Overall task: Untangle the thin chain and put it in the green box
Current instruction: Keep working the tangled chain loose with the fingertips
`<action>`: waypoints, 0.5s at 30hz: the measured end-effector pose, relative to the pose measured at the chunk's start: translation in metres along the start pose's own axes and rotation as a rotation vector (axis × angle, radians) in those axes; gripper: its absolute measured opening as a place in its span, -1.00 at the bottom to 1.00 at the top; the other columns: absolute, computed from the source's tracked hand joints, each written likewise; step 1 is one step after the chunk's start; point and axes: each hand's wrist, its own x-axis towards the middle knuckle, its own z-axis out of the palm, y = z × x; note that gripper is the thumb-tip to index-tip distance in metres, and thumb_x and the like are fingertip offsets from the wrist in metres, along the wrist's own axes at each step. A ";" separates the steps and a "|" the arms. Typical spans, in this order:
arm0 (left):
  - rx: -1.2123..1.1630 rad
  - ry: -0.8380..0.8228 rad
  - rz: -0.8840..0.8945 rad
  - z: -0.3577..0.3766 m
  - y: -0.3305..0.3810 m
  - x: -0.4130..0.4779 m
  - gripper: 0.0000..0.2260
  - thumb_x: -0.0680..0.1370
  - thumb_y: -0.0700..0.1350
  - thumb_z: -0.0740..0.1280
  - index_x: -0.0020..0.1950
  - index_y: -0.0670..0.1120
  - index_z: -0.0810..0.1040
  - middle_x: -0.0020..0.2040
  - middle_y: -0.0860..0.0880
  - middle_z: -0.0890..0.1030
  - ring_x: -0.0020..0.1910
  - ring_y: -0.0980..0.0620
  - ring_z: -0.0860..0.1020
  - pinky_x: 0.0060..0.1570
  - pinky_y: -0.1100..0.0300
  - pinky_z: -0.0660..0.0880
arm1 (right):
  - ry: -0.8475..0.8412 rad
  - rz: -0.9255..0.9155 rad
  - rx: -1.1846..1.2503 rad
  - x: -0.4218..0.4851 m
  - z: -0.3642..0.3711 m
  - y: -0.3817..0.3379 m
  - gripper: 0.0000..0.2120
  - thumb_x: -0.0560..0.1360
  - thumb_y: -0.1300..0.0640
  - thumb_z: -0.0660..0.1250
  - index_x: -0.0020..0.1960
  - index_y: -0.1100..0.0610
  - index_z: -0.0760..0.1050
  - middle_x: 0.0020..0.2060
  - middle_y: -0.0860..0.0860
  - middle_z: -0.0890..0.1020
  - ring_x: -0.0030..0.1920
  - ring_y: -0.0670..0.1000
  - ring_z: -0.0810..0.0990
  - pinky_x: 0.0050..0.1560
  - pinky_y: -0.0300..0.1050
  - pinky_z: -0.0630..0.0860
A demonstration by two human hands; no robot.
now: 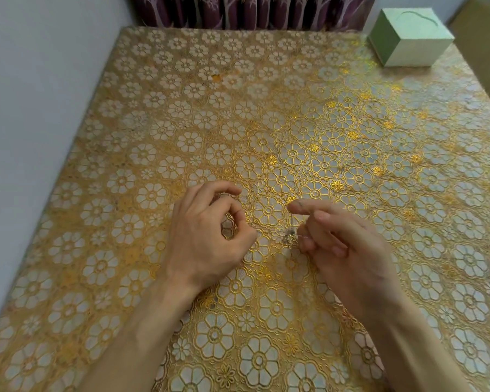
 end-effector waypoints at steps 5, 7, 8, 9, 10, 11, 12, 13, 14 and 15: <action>0.007 0.010 0.003 0.000 0.001 0.001 -0.84 0.40 0.08 0.28 -0.24 0.01 0.53 0.14 0.14 0.59 0.17 0.08 0.47 0.17 0.12 0.35 | -0.029 -0.021 -0.087 -0.001 0.000 0.003 -0.64 0.28 -0.20 0.57 -0.13 0.07 0.70 -0.26 -0.05 0.62 -0.27 -0.06 0.39 -0.15 -0.19 0.35; -0.002 0.008 -0.004 0.000 0.000 0.001 -0.84 0.40 0.08 0.28 -0.24 0.02 0.53 0.15 0.15 0.59 0.17 0.08 0.47 0.17 0.11 0.35 | -0.032 -0.028 -0.039 0.001 -0.001 0.005 -0.64 0.21 -0.23 0.59 -0.20 0.02 0.66 -0.24 -0.05 0.61 -0.18 -0.05 0.46 -0.12 -0.15 0.33; -0.003 0.007 -0.004 0.000 0.000 0.001 -0.84 0.40 0.08 0.28 -0.24 0.02 0.52 0.15 0.15 0.59 0.17 0.08 0.47 0.17 0.10 0.36 | -0.028 -0.026 -0.003 0.002 -0.002 0.005 -0.65 0.18 -0.22 0.59 -0.23 0.01 0.64 -0.26 -0.07 0.60 -0.13 -0.04 0.48 -0.11 -0.14 0.33; 0.001 0.006 -0.001 0.000 0.000 0.001 -0.84 0.40 0.08 0.28 -0.24 0.02 0.52 0.15 0.15 0.59 0.16 0.08 0.47 0.17 0.07 0.37 | -0.024 -0.021 0.029 0.004 -0.003 0.003 -0.66 0.17 -0.21 0.59 -0.24 0.00 0.63 -0.28 -0.08 0.58 -0.10 -0.04 0.50 -0.10 -0.13 0.33; 0.006 0.005 0.003 0.000 0.000 0.001 -0.84 0.40 0.08 0.28 -0.24 0.01 0.52 0.15 0.15 0.59 0.16 0.08 0.47 0.16 0.05 0.39 | -0.033 -0.022 0.058 0.003 -0.004 0.002 -0.69 0.18 -0.19 0.57 -0.26 0.00 0.62 -0.30 -0.08 0.55 -0.09 -0.04 0.52 -0.08 -0.11 0.32; 0.010 0.004 0.004 0.000 0.000 0.001 -0.85 0.40 0.08 0.28 -0.24 0.02 0.52 0.15 0.15 0.58 0.16 0.08 0.47 0.16 0.03 0.40 | -0.054 -0.023 0.095 0.003 -0.005 0.001 -0.73 0.20 -0.16 0.55 -0.27 0.00 0.61 -0.32 -0.08 0.52 -0.09 -0.03 0.53 -0.06 -0.09 0.31; 0.012 0.002 0.003 0.000 0.000 0.001 -0.85 0.40 0.08 0.28 -0.24 0.02 0.52 0.15 0.15 0.58 0.16 0.08 0.47 0.16 0.01 0.41 | -0.074 -0.018 0.140 0.002 -0.006 0.000 -0.76 0.24 -0.12 0.53 -0.27 0.02 0.58 -0.36 -0.08 0.48 -0.11 -0.02 0.53 -0.05 -0.08 0.30; 0.011 0.000 -0.001 0.000 0.000 0.001 -0.86 0.40 0.08 0.28 -0.24 0.03 0.51 0.15 0.15 0.58 0.17 0.08 0.47 0.16 0.00 0.41 | -0.085 -0.007 0.192 0.001 -0.007 -0.001 -0.76 0.27 -0.09 0.51 -0.28 0.05 0.55 -0.40 -0.07 0.43 -0.16 -0.01 0.52 -0.05 -0.07 0.29; 0.010 -0.001 -0.003 0.000 0.000 0.001 -0.86 0.40 0.08 0.28 -0.24 0.03 0.51 0.15 0.15 0.58 0.17 0.08 0.47 0.17 -0.01 0.42 | -0.083 0.008 0.237 0.001 -0.006 -0.003 -0.71 0.29 -0.08 0.51 -0.28 0.08 0.48 -0.44 -0.08 0.39 -0.21 -0.01 0.48 -0.06 -0.09 0.29; 0.011 -0.002 -0.005 0.001 0.000 0.001 -0.86 0.40 0.08 0.28 -0.24 0.04 0.51 0.15 0.15 0.58 0.17 0.08 0.47 0.18 -0.02 0.42 | -0.069 0.019 0.251 0.001 -0.006 -0.005 -0.63 0.31 -0.08 0.53 -0.29 0.10 0.39 -0.47 -0.09 0.36 -0.25 -0.02 0.44 -0.08 -0.11 0.30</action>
